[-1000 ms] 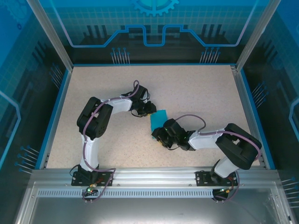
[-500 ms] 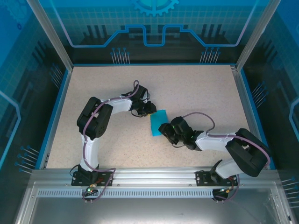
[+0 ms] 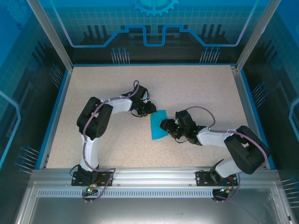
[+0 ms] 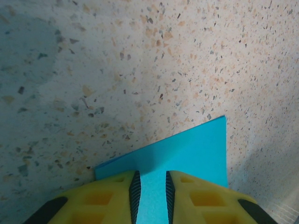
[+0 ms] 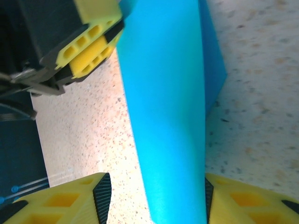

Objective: Fold a paper plane with a square sheet of paper (pick it up from the middle)
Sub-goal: Third fold the triangle at the center of the table.

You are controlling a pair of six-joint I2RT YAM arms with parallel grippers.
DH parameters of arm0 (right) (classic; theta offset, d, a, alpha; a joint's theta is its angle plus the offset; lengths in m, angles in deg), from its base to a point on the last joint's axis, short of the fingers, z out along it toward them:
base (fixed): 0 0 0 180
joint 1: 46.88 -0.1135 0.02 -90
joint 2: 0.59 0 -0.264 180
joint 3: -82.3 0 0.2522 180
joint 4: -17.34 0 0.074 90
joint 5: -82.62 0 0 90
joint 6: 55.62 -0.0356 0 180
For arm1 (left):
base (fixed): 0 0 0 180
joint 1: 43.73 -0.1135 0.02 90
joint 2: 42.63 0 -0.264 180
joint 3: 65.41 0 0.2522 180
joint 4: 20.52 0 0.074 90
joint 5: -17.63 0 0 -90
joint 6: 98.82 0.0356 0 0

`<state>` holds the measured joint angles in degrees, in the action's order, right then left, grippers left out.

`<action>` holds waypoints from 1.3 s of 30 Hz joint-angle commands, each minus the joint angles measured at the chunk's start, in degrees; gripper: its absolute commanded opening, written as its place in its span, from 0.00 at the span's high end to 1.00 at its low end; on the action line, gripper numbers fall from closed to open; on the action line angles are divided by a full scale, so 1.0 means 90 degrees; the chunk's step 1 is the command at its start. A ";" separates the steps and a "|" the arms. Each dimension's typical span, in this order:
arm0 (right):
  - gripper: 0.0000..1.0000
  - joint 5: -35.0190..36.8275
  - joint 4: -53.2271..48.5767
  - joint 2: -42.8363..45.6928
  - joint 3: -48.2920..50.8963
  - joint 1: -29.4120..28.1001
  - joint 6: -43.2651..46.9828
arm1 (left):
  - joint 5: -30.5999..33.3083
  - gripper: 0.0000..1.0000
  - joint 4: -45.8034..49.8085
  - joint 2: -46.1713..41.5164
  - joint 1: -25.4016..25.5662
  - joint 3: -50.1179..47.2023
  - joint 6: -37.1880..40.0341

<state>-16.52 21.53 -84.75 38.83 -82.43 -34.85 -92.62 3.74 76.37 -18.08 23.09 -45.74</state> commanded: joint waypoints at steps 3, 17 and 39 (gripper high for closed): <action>0.49 -0.0601 -0.0561 -0.0120 -0.0282 0.0240 0.0723 | 0.0041 0.74 0.0548 0.0210 -0.0033 -0.0099 0.0072; 0.80 -0.1243 -0.1252 -0.0863 -0.0959 0.0653 0.1349 | -0.0181 0.65 0.0062 -0.1190 0.0011 -0.0749 0.0537; 0.75 -0.2110 -0.1556 -0.1203 -0.1405 0.1152 0.1562 | 0.3118 0.42 0.0266 -0.3063 0.3227 -0.2217 0.2602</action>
<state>-32.39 8.48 -94.55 27.62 -72.99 -22.07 -73.10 3.61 45.62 7.91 0.10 -26.99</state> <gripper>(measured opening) 0.255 0.575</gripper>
